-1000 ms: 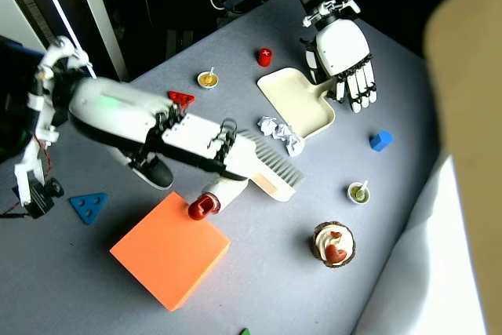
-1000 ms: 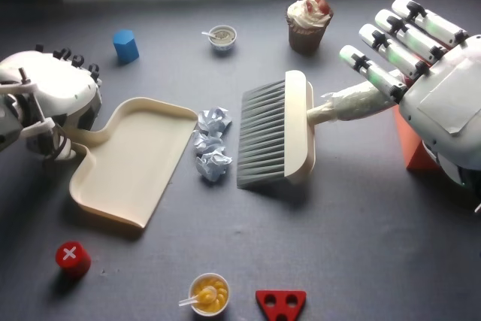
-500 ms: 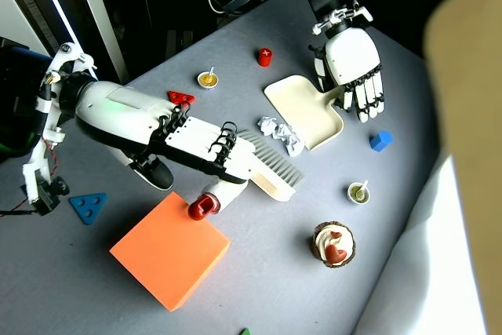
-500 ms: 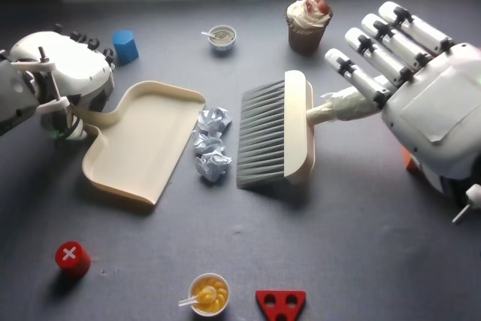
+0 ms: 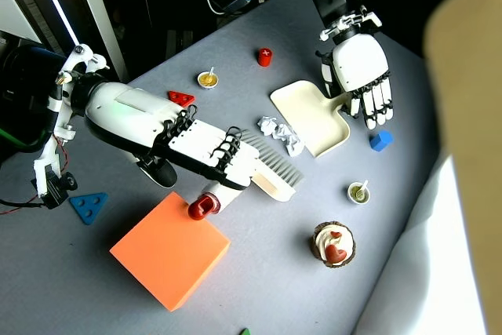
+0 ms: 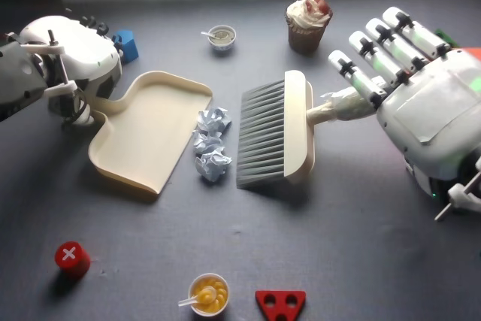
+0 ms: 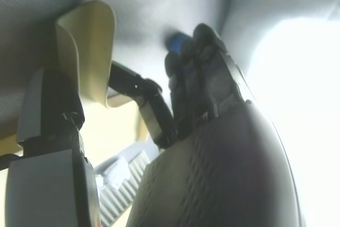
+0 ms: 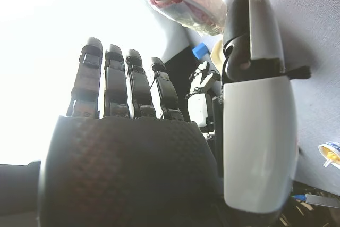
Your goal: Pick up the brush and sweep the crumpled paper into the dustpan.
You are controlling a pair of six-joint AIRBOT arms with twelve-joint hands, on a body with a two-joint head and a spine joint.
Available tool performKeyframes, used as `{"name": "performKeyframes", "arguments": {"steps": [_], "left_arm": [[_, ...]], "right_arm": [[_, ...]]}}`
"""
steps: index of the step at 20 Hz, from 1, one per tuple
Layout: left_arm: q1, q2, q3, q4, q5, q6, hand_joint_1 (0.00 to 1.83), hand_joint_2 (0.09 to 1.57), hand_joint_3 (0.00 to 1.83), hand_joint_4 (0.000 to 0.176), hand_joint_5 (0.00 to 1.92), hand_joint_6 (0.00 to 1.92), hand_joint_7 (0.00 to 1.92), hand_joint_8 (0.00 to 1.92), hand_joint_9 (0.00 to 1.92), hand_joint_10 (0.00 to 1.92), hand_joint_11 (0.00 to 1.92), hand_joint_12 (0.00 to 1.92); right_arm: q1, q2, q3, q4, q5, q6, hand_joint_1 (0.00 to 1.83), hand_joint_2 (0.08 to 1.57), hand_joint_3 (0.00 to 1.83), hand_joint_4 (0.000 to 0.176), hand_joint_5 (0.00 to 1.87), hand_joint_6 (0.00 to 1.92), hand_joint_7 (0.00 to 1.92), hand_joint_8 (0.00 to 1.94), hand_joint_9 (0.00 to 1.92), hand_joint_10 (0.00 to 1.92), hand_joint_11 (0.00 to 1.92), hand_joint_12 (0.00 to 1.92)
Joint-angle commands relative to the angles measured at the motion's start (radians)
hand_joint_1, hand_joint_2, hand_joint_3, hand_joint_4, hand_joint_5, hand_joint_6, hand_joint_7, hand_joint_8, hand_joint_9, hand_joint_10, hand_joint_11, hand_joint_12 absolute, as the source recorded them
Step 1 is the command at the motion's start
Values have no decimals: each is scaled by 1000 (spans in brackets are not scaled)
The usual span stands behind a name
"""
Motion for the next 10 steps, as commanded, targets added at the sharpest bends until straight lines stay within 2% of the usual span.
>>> {"name": "performKeyframes", "arguments": {"steps": [1,3,5,7,10], "left_arm": [[-12,5,9,20,-89,6,1078,1141,0,0,936,1050,350,2,271,3,291,10],[-20,1,18,20,-90,6,1094,1142,0,0,934,1052,340,3,272,2,296,11],[-26,-4,28,25,-90,6,1082,1145,1,0,926,1064,319,0,238,1,264,1],[-29,-9,38,27,-91,6,1115,1117,0,0,985,970,355,3,269,3,271,4],[-34,-20,52,32,-95,6,1116,1121,1,0,974,986,341,2,272,3,292,11]], "right_arm": [[13,-4,6,-73,-116,-23,1123,982,0,0,1,0,0,0,20,7,71,15],[13,-32,23,-72,-143,-53,1123,979,0,0,0,0,0,0,19,6,56,8],[14,-49,37,-72,-156,-56,1127,985,0,0,0,0,0,0,18,5,56,14],[14,-64,52,-72,-169,-56,1158,993,0,0,19,7,0,0,16,3,46,8],[14,-93,82,-71,-185,-61,1180,979,0,0,18,4,4,1,21,3,46,8]]}}
